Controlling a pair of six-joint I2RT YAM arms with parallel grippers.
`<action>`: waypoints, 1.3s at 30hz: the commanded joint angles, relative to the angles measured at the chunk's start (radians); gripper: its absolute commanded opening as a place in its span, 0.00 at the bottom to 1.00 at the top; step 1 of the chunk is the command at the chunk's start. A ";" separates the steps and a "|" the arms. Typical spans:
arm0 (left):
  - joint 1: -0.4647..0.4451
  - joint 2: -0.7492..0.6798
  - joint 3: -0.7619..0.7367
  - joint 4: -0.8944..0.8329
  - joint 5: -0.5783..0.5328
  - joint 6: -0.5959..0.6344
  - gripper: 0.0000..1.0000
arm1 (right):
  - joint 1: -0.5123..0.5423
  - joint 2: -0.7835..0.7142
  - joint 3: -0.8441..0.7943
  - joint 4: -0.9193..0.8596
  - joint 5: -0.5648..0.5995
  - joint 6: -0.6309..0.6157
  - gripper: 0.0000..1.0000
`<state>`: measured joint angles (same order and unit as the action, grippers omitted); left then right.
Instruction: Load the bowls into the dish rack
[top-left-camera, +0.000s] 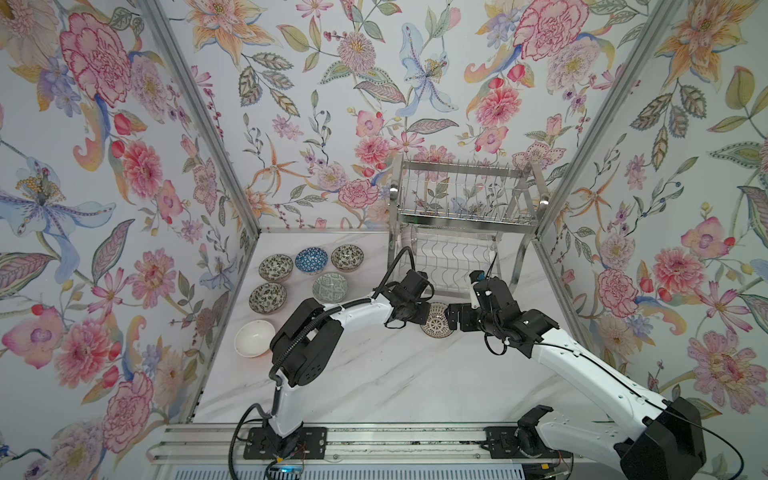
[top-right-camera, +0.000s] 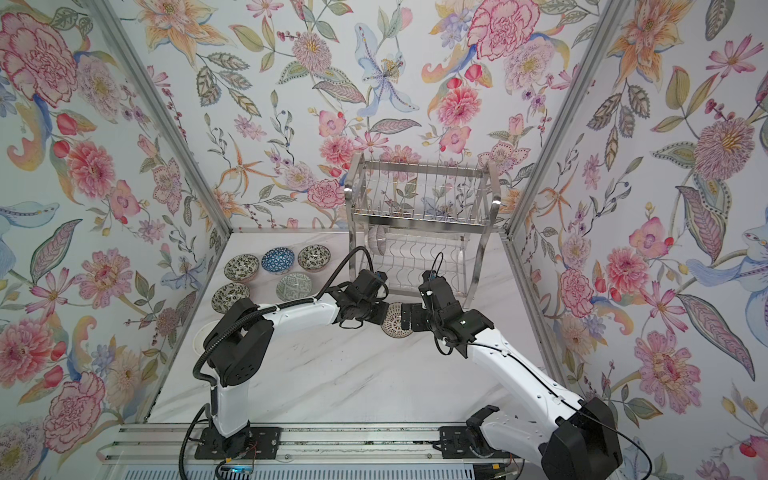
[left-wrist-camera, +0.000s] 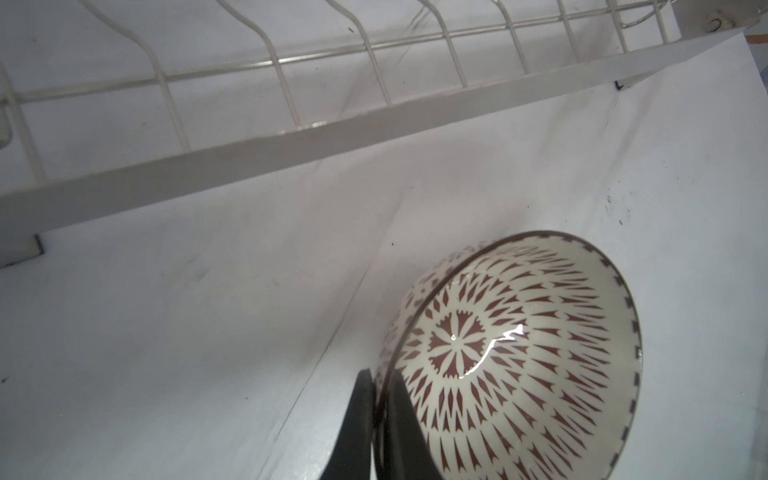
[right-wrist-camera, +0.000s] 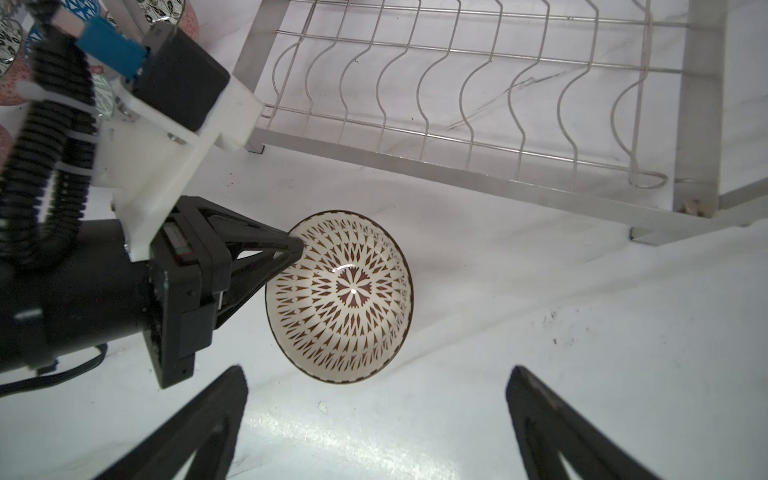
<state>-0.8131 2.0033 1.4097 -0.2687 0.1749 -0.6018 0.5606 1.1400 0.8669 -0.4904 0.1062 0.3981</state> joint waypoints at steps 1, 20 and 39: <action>-0.008 0.027 0.082 -0.036 -0.014 0.004 0.00 | -0.008 -0.019 -0.007 -0.016 0.016 0.001 0.99; -0.044 0.014 0.094 -0.109 -0.058 -0.078 0.30 | -0.067 -0.021 0.061 -0.043 -0.038 -0.062 0.99; 0.104 -0.505 -0.451 0.187 0.004 -0.133 0.99 | 0.050 0.039 -0.045 0.079 0.051 -0.037 0.99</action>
<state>-0.7296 1.5478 1.0210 -0.1738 0.1211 -0.7017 0.5739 1.1461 0.8101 -0.4397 0.1173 0.3531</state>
